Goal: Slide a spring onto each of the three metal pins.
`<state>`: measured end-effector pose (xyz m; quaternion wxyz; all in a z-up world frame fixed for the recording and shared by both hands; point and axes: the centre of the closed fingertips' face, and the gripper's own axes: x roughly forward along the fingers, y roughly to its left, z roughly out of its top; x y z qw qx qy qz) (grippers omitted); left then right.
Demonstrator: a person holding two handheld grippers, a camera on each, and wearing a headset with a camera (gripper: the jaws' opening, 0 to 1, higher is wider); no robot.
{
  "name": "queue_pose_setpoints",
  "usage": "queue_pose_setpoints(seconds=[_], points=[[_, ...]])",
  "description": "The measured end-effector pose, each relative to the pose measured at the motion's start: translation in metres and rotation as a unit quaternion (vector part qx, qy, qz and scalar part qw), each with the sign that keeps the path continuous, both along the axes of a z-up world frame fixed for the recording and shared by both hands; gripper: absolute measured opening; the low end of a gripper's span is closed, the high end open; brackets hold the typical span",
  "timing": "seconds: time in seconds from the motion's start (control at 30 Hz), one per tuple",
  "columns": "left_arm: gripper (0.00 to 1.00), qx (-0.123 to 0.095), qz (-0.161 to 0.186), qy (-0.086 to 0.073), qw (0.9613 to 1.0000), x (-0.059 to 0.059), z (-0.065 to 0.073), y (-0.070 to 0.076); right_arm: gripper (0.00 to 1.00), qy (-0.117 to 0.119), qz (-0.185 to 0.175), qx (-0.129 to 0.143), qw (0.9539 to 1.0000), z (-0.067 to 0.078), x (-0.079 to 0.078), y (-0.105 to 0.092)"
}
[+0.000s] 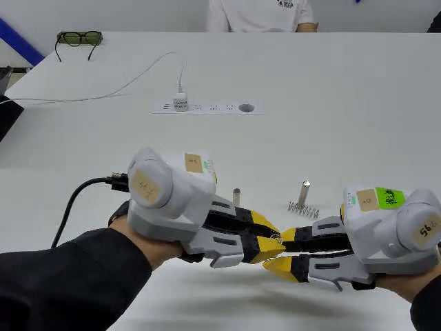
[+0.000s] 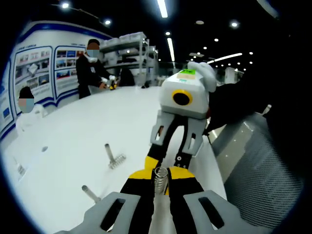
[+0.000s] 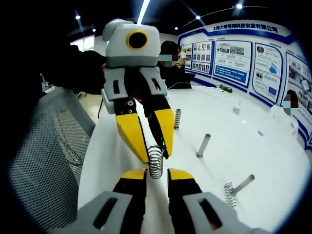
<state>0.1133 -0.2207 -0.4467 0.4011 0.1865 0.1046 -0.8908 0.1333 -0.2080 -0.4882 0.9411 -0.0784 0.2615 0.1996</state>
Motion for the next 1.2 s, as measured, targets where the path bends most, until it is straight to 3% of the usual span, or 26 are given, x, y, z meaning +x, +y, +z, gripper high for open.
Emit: queue_pose_setpoints(seconds=[0.2, 0.53, 0.8, 1.2], points=[[0.09, -0.001, 0.019, 0.000, 0.9998, 0.014, 0.003, -0.001, 0.24, -0.003, -0.016, 0.008, 0.9998, 0.003, 0.000, -0.006], [0.09, -0.008, 0.066, 0.014, 0.9977, 0.039, 0.011, -0.011, 0.33, -0.013, -0.040, 0.019, 0.9990, 0.009, -0.001, -0.017], [0.09, -0.020, 0.111, 0.023, 0.9934, 0.063, 0.020, -0.023, 0.43, -0.016, -0.064, 0.027, 0.9975, 0.011, -0.002, -0.028], [0.09, -0.023, 0.162, 0.016, 0.9864, 0.090, 0.026, -0.040, 0.47, -0.018, -0.083, 0.030, 0.9959, 0.012, -0.005, -0.038]])
